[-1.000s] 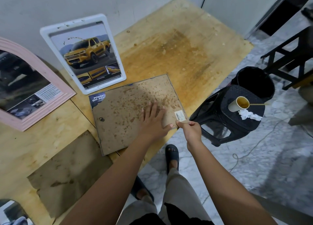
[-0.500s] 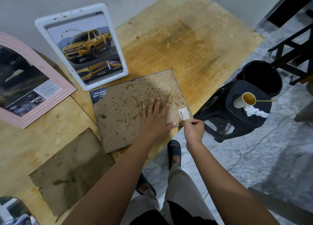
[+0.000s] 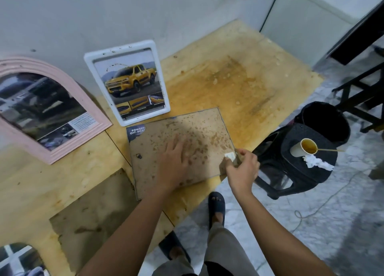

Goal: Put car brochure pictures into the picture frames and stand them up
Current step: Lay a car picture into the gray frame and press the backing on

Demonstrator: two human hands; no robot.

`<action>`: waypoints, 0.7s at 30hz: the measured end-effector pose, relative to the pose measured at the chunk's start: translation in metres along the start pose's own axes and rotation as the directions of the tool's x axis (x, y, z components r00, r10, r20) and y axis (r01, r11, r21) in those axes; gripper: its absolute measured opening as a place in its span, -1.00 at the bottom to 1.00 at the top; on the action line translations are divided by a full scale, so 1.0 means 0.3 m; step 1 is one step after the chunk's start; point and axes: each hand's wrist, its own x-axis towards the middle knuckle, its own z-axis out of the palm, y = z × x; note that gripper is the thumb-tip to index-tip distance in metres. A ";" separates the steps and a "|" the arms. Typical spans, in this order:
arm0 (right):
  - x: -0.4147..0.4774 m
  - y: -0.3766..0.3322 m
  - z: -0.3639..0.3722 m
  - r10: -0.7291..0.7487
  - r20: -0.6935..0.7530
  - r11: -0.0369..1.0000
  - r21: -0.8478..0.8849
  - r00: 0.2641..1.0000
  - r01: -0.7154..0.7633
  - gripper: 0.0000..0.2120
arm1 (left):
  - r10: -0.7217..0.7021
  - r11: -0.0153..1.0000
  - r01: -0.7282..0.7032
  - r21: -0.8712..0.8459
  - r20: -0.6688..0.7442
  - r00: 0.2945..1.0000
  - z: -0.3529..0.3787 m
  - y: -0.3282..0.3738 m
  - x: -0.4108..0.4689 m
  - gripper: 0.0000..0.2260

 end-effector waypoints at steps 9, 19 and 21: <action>0.176 -0.149 0.026 -0.059 0.372 0.971 -0.195 0.926 0.140 -0.50 | -0.472 0.881 0.449 -0.149 -0.221 0.854 -0.169 -0.215 -0.094 -0.60; 0.163 -0.155 0.066 0.056 0.313 0.976 -0.216 0.948 0.014 -0.71 | -0.622 0.779 0.559 -0.284 -0.232 0.748 -0.198 -0.184 -0.048 -0.78; 0.158 -0.140 0.055 0.067 0.272 0.983 -0.182 0.960 -0.017 -0.65 | -0.617 0.781 0.539 -0.315 -0.255 0.745 -0.208 -0.171 -0.057 -0.76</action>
